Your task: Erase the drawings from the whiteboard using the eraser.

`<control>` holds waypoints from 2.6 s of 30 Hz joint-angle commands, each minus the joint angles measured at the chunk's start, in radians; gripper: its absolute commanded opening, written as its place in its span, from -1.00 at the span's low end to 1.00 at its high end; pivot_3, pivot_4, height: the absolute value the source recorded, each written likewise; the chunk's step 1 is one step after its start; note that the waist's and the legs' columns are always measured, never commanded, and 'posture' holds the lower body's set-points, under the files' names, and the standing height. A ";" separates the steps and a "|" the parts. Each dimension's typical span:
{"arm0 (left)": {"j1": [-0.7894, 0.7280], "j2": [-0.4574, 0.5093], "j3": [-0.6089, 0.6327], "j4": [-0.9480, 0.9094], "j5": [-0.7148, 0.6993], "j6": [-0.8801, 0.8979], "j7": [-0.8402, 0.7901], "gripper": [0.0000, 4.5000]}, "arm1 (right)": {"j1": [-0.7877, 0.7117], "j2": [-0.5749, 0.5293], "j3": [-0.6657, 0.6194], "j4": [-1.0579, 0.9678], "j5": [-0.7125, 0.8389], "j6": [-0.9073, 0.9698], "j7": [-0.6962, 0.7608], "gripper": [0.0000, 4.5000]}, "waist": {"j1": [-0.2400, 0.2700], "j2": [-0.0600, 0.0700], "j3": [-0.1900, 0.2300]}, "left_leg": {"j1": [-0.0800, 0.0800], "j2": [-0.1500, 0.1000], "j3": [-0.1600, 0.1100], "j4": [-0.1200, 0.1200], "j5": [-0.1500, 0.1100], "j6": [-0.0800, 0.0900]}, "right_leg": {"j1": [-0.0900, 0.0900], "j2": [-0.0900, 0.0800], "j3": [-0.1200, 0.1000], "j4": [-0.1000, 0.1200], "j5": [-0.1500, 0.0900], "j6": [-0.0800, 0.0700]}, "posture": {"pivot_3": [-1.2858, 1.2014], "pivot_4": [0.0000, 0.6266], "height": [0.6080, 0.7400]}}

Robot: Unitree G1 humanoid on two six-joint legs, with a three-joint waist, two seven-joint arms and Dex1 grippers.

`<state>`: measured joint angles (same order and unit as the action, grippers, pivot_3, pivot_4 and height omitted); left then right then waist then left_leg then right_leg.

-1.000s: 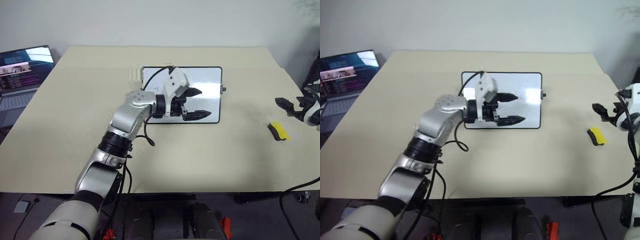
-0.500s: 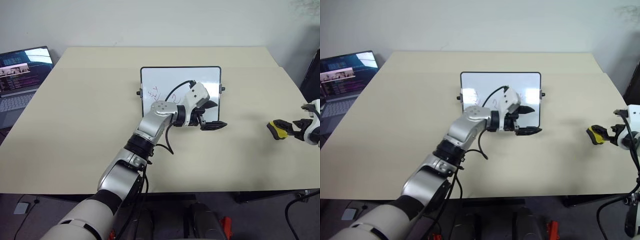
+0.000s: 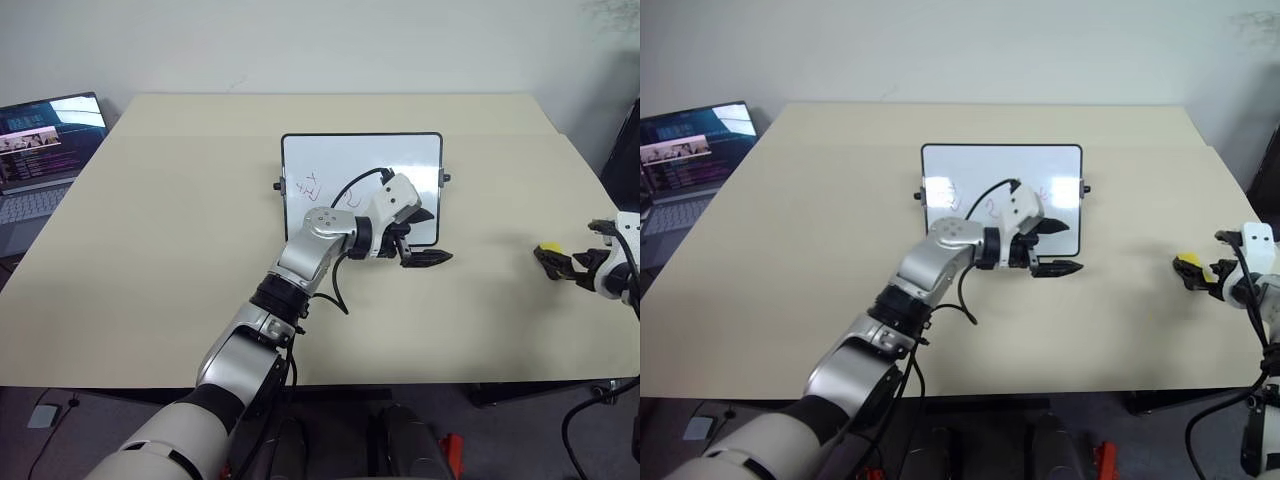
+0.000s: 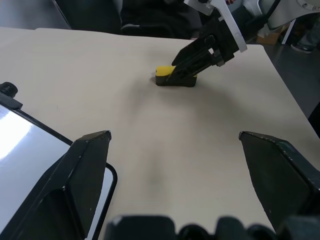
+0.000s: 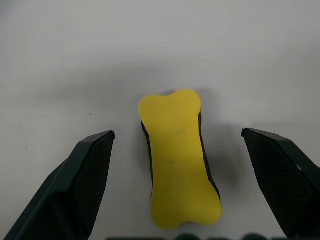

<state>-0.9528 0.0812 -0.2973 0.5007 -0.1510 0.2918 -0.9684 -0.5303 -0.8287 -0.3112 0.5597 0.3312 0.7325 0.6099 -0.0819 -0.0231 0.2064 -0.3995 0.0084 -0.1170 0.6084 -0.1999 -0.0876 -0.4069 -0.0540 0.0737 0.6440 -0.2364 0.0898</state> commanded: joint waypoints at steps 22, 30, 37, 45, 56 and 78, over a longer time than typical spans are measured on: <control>0.003 0.105 0.084 -0.131 -0.013 0.016 0.027 1.00 | -0.080 -0.043 -0.003 -0.265 0.007 0.041 -0.011 -0.58 | -0.008 0.003 0.001 | 0.001 0.000 0.000 0.000 0.000 0.000 | 0.000 0.000 0.000 0.001 0.000 0.000 | 0.03 -0.52 1.00; 0.235 0.528 0.313 -0.357 -0.034 0.175 0.036 1.00 | -0.431 0.168 0.244 -0.640 0.059 0.158 -0.037 -0.58 | -0.048 0.011 0.003 | 0.003 0.004 0.001 -0.001 0.000 0.000 | -0.003 0.003 0.002 0.004 0.000 -0.001 | 0.03 -0.52 1.00; 0.422 0.574 0.480 -0.474 -0.109 0.233 0.155 1.00 | -0.577 0.474 0.498 -0.499 -0.065 -0.053 -0.030 -0.58 | 0.009 0.007 0.003 | -0.005 0.001 -0.005 0.001 0.000 0.000 | -0.005 0.000 -0.004 0.003 0.003 -0.006 | 0.03 -0.52 1.00; 0.510 0.481 0.525 -0.489 -0.198 0.191 0.179 1.00 | -0.660 0.701 0.689 -0.144 -0.278 -0.372 -0.037 -0.58 | 0.024 0.004 0.001 | -0.009 0.001 -0.008 0.000 0.000 0.000 | -0.007 0.000 -0.009 0.003 0.004 -0.007 | 0.03 -0.52 1.00; 0.519 0.539 0.435 -0.609 -0.212 0.242 0.128 1.00 | -0.857 0.819 0.658 0.532 -0.454 -0.719 -0.218 -0.58 | 0.009 0.004 0.001 | -0.007 0.001 -0.008 -0.001 0.000 -0.001 | -0.008 0.001 -0.008 0.004 0.004 -0.008 | 0.03 -0.52 1.00; 0.587 0.523 0.435 -0.775 -0.256 0.293 0.218 1.00 | -0.807 0.914 0.663 0.729 -0.639 -0.818 -0.284 -0.58 | -0.018 0.004 0.001 | -0.001 0.002 -0.007 -0.004 0.000 -0.001 | -0.005 0.001 -0.006 0.006 0.004 -0.009 | 0.03 -0.52 1.00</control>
<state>-0.3525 0.5929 0.1176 -0.2192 -0.3919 0.5879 -0.7559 -1.3551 0.0710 0.3451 1.2811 -0.2936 -0.0884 0.2963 -0.0994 -0.0194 0.2071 -0.3998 0.0101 -0.1246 0.6047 -0.1996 -0.0882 -0.4108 -0.0525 0.0675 0.6498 -0.2323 0.0813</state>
